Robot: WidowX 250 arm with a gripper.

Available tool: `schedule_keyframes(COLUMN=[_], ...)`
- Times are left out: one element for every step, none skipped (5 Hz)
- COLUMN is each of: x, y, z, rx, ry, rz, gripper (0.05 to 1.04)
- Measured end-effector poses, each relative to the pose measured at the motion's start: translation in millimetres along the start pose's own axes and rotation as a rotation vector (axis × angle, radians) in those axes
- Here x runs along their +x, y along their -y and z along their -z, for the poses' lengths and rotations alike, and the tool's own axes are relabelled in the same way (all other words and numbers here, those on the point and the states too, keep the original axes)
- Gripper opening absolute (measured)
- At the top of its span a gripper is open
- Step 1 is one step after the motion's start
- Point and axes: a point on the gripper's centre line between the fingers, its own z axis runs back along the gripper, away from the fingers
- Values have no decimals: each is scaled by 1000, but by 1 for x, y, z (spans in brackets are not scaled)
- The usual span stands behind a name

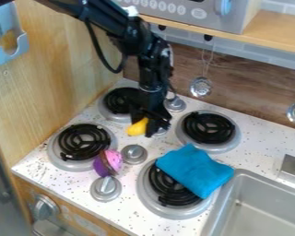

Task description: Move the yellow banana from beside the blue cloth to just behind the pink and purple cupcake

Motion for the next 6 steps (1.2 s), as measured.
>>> schedule_keyframes(x=[-7,-6,-11,-18,-12,-10], y=[-16,-19,-28,-37,-44,-46], z=[13,15,27,45,50,53], rx=[24,39,57,90,108,92], ry=[-34,-41,-52,-109,-109,-107], rz=[-169,-311,-404,-448,-441,-439], gripper=[516,516,516,514,540,677])
